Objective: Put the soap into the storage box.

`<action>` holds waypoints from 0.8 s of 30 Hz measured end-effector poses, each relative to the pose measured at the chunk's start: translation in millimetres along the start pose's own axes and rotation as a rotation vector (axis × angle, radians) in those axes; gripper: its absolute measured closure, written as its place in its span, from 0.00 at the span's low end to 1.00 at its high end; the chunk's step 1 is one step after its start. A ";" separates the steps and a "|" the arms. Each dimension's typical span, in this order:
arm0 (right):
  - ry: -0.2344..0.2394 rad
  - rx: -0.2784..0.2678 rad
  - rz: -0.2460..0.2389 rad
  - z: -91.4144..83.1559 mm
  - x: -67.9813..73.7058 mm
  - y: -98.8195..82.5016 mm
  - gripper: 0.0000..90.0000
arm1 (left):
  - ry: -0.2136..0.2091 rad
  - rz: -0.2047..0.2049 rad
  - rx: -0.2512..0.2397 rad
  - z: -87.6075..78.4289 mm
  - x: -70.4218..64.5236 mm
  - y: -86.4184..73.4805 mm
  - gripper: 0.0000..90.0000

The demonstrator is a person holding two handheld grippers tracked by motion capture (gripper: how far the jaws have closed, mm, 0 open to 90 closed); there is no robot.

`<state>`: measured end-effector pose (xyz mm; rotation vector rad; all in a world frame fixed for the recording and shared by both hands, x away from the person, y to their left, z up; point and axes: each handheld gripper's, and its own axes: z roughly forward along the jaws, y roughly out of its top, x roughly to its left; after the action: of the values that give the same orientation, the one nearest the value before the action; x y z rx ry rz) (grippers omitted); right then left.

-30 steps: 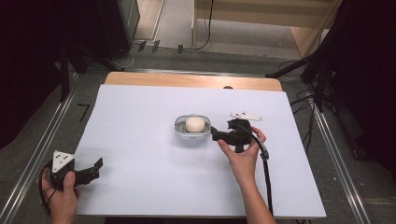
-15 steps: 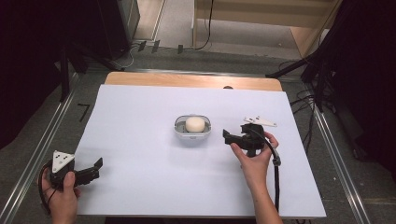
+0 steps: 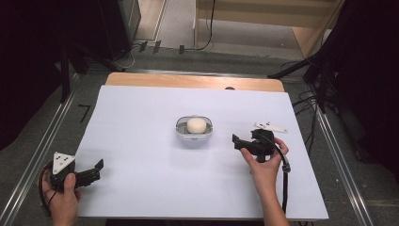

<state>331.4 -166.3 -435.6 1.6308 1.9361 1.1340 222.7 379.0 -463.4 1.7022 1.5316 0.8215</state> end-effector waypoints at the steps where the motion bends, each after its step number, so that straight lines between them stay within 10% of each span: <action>1: 0.000 -0.001 0.006 -0.4 -0.9 -0.8 0.15 | 0.000 0.000 0.000 0.0 0.0 0.0 0.00; 24: -0.040 -0.003 0.061 -17.3 -49.9 -32.2 0.15 | 0.001 0.004 0.002 -0.1 -0.4 0.0 0.00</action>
<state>311.4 -219.4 -460.3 1.7090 1.8710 1.1177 222.6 378.6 -463.4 1.7073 1.5302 0.8237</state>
